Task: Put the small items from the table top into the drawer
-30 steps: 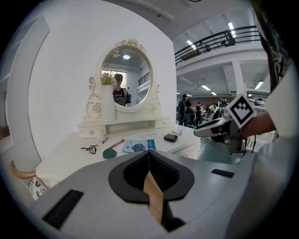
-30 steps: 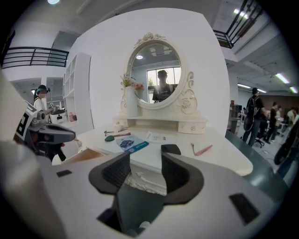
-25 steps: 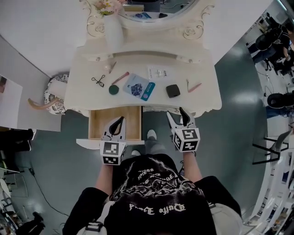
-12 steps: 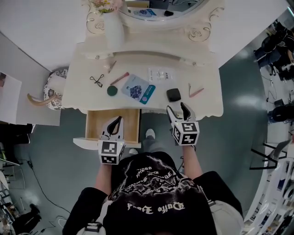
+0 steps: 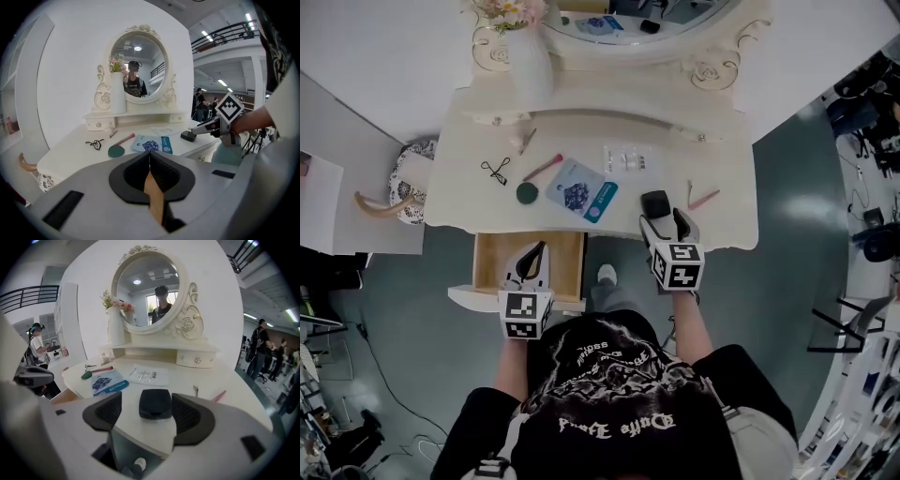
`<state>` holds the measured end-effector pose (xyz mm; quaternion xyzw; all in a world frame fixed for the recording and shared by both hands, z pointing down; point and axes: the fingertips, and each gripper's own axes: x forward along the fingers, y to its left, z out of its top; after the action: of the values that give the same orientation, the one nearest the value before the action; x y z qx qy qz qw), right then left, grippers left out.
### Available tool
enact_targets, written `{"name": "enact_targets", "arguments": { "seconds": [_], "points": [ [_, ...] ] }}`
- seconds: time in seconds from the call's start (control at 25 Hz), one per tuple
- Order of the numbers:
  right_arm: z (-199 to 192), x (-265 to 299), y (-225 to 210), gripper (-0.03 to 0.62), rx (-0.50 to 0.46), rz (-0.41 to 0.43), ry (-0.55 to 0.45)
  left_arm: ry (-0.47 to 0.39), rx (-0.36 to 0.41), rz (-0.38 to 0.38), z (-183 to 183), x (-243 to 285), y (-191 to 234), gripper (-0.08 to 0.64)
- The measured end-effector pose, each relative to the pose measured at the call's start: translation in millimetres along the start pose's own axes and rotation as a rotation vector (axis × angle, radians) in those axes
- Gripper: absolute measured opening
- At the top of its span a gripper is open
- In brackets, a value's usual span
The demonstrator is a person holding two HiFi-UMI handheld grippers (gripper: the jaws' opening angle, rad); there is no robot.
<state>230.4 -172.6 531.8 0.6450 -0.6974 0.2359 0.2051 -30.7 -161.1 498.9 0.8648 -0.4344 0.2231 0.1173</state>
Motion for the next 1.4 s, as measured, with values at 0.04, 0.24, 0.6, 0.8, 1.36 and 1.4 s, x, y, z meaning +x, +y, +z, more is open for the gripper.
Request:
{"name": "enact_targets", "arguments": {
  "seconds": [0.04, 0.24, 0.6, 0.8, 1.36, 1.4],
  "points": [
    [-0.2, 3.2, -1.1, 0.321, -0.002, 0.002, 0.008, 0.002, -0.002, 0.005, 0.5, 1.1, 1.2, 0.015],
    [-3.8, 16.4, -8.4, 0.324, -0.012, -0.007, 0.044, 0.018, -0.018, 0.029, -2.3, 4.9, 6.5, 0.015],
    [-9.2, 37.6, -13.9, 0.331, -0.015, 0.002, 0.105, 0.032, -0.031, 0.057, -3.3, 10.9, 10.0, 0.015],
    [-12.5, 46.4, -15.7, 0.344, -0.017, 0.003, 0.135, 0.035, -0.040, 0.074, -2.5, 12.9, 12.9, 0.015],
    [-20.9, 60.1, -19.8, 0.344, -0.018, 0.000, 0.190, 0.052, -0.053, 0.112, -5.5, 14.5, 18.1, 0.015],
    [-21.0, 59.9, -19.8, 0.344, -0.018, -0.002, 0.188, 0.052, -0.055, 0.114, -5.7, 14.5, 18.4, 0.015]
  ]
}}
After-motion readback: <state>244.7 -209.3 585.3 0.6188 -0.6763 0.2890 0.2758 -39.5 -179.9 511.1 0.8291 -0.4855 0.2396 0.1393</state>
